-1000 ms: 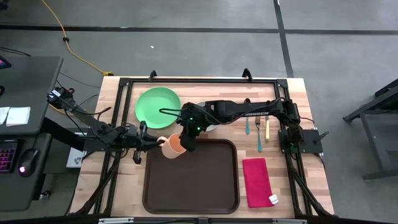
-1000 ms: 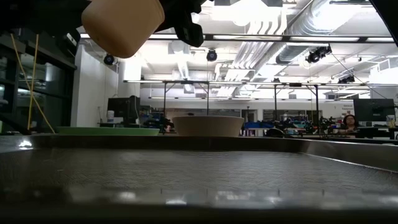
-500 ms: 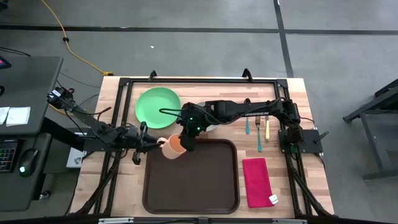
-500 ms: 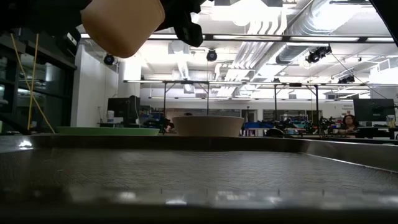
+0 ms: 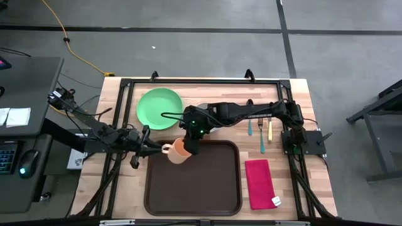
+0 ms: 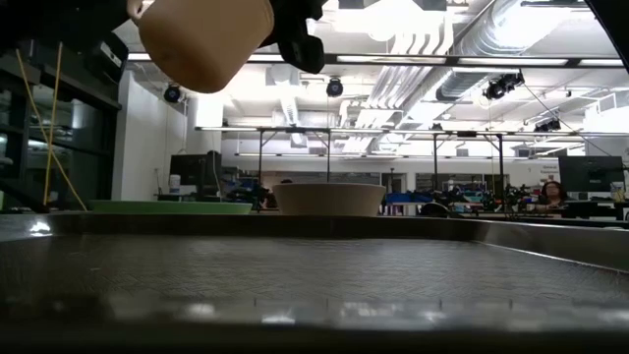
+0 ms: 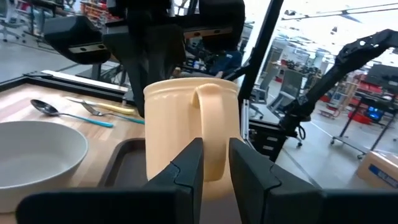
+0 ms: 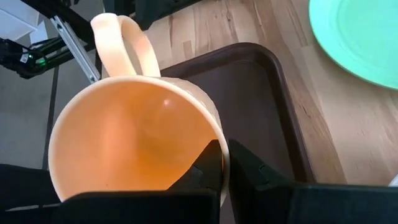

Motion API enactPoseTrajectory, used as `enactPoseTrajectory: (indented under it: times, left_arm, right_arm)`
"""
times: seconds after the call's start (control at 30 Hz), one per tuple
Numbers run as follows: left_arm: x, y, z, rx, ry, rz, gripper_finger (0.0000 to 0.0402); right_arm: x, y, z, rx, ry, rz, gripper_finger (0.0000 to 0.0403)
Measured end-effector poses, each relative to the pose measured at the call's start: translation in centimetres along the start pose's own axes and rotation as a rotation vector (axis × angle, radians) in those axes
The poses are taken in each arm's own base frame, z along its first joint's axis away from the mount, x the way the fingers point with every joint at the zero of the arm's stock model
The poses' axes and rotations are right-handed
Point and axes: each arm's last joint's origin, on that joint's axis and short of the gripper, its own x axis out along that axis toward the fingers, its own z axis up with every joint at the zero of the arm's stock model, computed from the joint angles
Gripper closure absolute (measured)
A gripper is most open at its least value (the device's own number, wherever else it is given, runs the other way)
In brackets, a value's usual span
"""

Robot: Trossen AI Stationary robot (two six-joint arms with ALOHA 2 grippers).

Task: Set up tray
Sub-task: Put the light orange mug on the top left of the brown tray

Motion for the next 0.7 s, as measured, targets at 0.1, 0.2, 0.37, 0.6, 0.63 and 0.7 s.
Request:
enactPoseTrajectory:
  times: [0.1,0.2,0.37,0.6,0.63,0.7]
  left_arm:
    - [-0.1,0.0,0.0,0.003,0.012,-0.021,0.0298]
    - [-0.3,0.0,0.1,0.003,0.016,-0.044,0.0298]
    - [-0.6,0.0,0.0,-0.005,0.049,-0.104,0.0298]
    - [-1.3,0.2,-1.2,-0.13,0.23,-0.187,0.0298]
    - [-1.4,0.2,-1.4,-0.15,0.262,-0.192,0.0298]
    - [-1.6,0.4,-1.9,-0.187,0.326,-0.192,0.0298]
  right_arm:
    - [0.0,0.2,-0.2,-0.01,0.009,-0.021,0.0402]
    - [0.1,0.3,-0.4,-0.022,0.014,-0.034,0.0402]
    - [0.2,1.0,-0.7,-0.049,0.016,-0.037,0.0402]
    - [0.5,2.3,-1.3,-0.075,0.015,-0.052,0.0402]
    - [0.5,2.5,-1.3,-0.078,0.013,-0.057,0.0403]
    - [0.4,2.7,-1.3,-0.083,0.005,-0.058,0.0403]
